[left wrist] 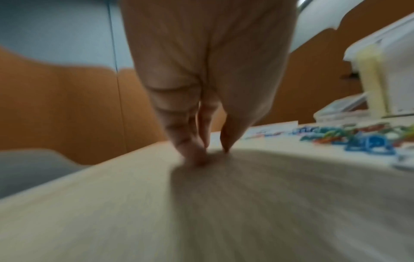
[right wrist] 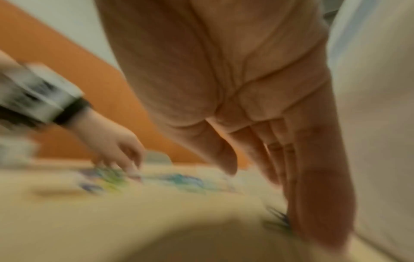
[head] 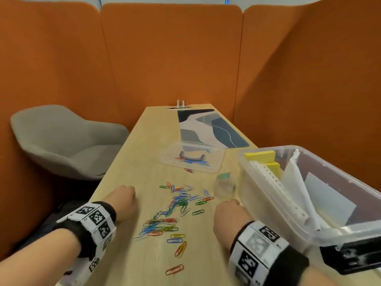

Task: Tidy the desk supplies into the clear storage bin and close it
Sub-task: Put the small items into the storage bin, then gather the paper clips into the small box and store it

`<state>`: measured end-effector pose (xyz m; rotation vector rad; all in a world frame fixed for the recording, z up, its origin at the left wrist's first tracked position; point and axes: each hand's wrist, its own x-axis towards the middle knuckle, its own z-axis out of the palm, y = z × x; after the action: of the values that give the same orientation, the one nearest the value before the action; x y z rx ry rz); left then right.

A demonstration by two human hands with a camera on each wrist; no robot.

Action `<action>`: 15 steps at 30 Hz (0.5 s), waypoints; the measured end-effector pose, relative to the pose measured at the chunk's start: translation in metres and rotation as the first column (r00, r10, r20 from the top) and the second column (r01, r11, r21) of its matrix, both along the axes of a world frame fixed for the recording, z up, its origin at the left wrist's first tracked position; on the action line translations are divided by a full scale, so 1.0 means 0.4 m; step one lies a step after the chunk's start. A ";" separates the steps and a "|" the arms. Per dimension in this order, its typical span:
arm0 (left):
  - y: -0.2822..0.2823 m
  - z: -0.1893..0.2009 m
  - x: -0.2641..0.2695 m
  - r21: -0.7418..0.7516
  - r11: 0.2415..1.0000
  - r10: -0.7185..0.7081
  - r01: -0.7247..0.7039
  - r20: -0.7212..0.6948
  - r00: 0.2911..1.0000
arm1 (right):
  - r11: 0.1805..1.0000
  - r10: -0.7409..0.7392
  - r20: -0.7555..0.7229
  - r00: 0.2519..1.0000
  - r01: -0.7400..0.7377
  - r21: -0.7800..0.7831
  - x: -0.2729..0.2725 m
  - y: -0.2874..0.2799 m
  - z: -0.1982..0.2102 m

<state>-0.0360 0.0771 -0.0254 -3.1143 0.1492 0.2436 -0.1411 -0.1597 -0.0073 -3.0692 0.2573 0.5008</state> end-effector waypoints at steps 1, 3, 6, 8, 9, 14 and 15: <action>0.000 -0.008 0.012 -0.044 0.999 0.003 -0.002 0.012 1.000 | 0.998 -0.052 -0.015 0.999 0.052 -0.035 0.030 -0.002 -0.014; -0.013 -0.014 0.045 -0.099 0.995 -0.003 0.007 0.032 0.999 | 0.989 -0.148 0.016 0.989 0.147 0.021 0.070 -0.012 -0.018; -0.044 -0.012 0.090 -0.118 0.991 -0.053 0.056 0.023 0.998 | 0.969 -0.185 0.096 0.978 0.165 0.186 0.095 -0.006 -0.013; -0.075 -0.012 0.107 -0.154 0.981 -0.119 0.120 0.016 0.993 | 0.944 -0.122 0.089 0.989 0.088 0.319 0.102 0.022 -0.008; -0.093 -0.011 0.110 -0.178 0.969 -0.170 0.170 0.017 0.985 | 0.936 -0.073 0.068 0.995 0.044 0.350 0.103 0.039 -0.006; -0.162 0.003 0.100 -0.316 0.880 -0.354 0.354 0.059 0.934 | 0.915 0.002 0.220 0.976 -0.091 0.394 0.139 0.070 -0.017; -0.164 0.002 0.102 -0.341 0.870 -0.346 0.355 0.090 0.934 | 0.921 -0.006 0.267 0.964 -0.099 0.378 0.146 0.067 -0.016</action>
<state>0.0047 0.0115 -0.0245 -3.3468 0.8419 0.1841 -0.0828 -0.1330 -0.0137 -2.7115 0.0644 0.1165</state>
